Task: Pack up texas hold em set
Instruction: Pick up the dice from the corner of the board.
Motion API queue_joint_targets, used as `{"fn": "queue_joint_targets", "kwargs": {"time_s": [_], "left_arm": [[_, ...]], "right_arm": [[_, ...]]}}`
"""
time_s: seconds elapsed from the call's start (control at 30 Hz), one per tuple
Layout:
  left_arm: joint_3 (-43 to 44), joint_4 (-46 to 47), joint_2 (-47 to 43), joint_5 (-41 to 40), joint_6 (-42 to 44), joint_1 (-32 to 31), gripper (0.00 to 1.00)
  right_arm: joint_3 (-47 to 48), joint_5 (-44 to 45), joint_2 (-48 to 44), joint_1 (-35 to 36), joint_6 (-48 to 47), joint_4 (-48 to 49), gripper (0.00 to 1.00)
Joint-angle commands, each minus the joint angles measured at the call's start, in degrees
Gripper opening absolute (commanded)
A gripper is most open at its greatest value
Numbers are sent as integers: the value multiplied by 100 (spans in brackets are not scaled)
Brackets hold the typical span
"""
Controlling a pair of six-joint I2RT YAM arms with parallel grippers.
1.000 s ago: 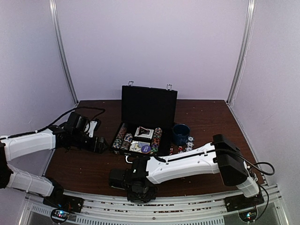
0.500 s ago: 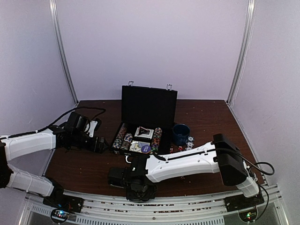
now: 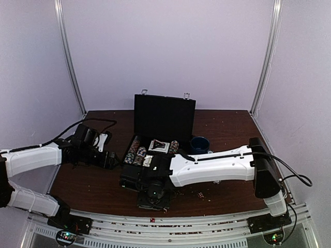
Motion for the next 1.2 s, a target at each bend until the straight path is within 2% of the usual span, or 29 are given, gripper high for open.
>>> {"fn": "queue_joint_targets", "kwargs": {"time_s": [0.0,0.33,0.8,1.17], "left_arm": [[-131,202,-163,-55,43,-15,85],[-200,228,-148,-72,5,-20,85],[-172,275,97,92,74,-14,85],[-181,316,161,177,83,-21,88]], "right_arm": [[198,60,-1,-18,-130,27,6],[207,-439,407,-16,-418,33,22],[-235,-821,503,135,-90,239,24],[-223,-772,735,155,-80,262,25]]}}
